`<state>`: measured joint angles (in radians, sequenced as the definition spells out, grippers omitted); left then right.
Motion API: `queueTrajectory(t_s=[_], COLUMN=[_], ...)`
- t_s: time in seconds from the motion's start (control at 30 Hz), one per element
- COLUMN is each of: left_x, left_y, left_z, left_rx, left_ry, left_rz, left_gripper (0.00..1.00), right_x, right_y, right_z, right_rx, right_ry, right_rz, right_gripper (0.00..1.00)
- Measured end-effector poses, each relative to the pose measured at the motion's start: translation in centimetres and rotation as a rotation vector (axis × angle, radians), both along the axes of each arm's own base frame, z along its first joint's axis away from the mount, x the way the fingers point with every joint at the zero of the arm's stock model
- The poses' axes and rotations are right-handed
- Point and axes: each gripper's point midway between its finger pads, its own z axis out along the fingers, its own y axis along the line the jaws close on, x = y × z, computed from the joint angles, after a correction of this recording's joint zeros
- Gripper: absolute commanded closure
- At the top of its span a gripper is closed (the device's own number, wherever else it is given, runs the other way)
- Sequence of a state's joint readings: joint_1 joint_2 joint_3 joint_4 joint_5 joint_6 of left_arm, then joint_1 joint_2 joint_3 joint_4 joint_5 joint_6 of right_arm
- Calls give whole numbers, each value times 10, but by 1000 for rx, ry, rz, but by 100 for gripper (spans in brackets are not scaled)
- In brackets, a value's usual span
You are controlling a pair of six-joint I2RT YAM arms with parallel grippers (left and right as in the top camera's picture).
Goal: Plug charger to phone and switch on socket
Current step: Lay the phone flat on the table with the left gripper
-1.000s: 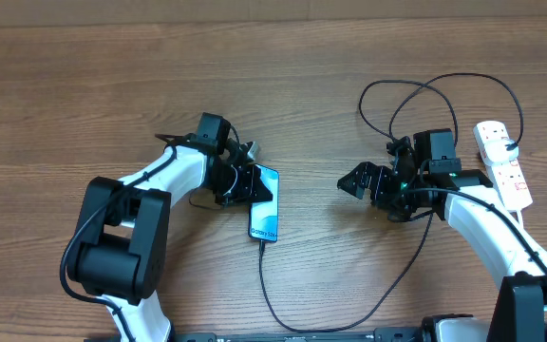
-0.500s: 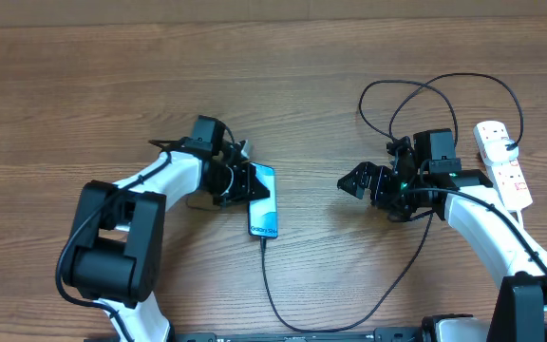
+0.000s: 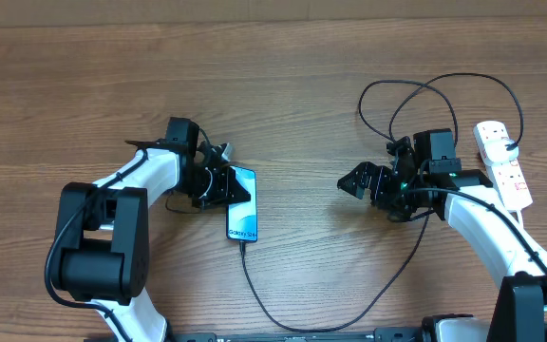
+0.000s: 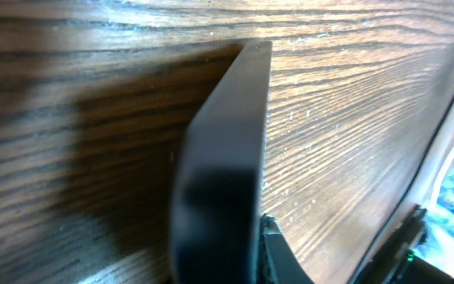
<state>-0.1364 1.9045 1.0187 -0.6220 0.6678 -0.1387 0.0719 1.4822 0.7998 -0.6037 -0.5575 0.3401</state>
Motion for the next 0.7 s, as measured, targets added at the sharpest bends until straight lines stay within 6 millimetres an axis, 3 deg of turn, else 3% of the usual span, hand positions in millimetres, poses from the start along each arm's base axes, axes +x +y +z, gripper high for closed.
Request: queueTrajectory(t_s=[0.43,0.7], left_x=[1,1], left_y=[3,-1], left_z=[-4,0], left_rx=[38,24], left_ry=[-31,-42], left_rz=[-29,-40], left_gripper=[77,60], right_x=[0,0], right_y=[0,0], right_z=[0,0], right_rx=[0,0], right_ry=[-1,0], right_rz=[1,0], right_gripper=[0,0])
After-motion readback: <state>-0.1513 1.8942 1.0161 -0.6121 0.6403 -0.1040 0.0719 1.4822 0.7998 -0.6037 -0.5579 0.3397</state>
